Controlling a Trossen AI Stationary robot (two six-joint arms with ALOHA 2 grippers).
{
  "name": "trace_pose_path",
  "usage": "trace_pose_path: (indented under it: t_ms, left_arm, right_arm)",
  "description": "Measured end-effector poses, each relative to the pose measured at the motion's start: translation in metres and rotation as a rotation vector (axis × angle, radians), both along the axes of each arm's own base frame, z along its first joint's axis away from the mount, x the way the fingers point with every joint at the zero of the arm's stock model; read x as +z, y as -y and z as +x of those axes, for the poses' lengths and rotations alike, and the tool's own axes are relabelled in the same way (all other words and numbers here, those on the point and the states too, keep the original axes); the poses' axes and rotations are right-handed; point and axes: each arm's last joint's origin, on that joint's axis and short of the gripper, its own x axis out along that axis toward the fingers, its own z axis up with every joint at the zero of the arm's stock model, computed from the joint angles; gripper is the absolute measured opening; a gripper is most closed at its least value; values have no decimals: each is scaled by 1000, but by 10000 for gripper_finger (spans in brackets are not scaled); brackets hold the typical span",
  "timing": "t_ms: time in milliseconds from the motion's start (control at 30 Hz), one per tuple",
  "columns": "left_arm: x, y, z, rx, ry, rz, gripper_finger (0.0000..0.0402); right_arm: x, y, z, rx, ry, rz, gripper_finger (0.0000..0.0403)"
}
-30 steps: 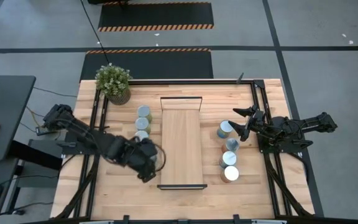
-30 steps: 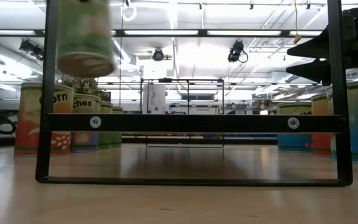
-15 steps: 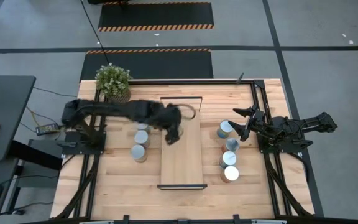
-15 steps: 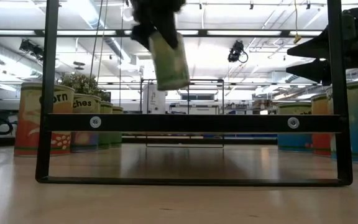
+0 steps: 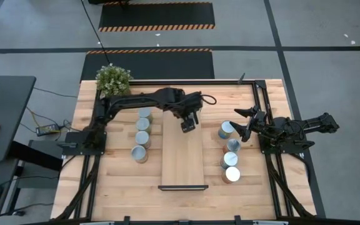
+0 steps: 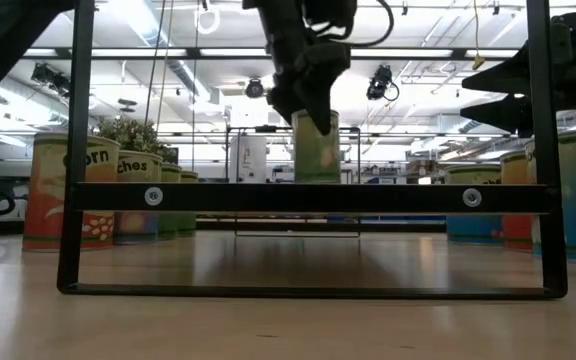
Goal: Pick and place cans onto a shelf
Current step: Put the canned pears on the shelf
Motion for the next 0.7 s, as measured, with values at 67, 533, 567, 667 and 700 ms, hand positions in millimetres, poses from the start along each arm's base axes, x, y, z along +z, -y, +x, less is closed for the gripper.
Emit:
trace_pose_path:
  t_ms: [67, 533, 567, 667, 700]
  left_arm:
    - [-4, -6, 2, -9, -1, -8, 328]
    - [-24, -13, 16, -124, 38, -81, 354]
    - [-24, -13, 16, -122, 39, -82, 355]
    - [-23, -13, 16, -118, 43, -68, 355]
    - [-23, -13, 16, -118, 42, -63, 355]
  right_arm:
    - [0, 0, 0, 0, 0, 0, 378]
    - [0, 0, 0, -1, 2, 0, 378]
    - [0, 0, 0, 0, 2, 0, 378]
    - [0, 0, 0, 1, 4, 1, 378]
    - [1, 0, 0, 3, 6, 1, 378]
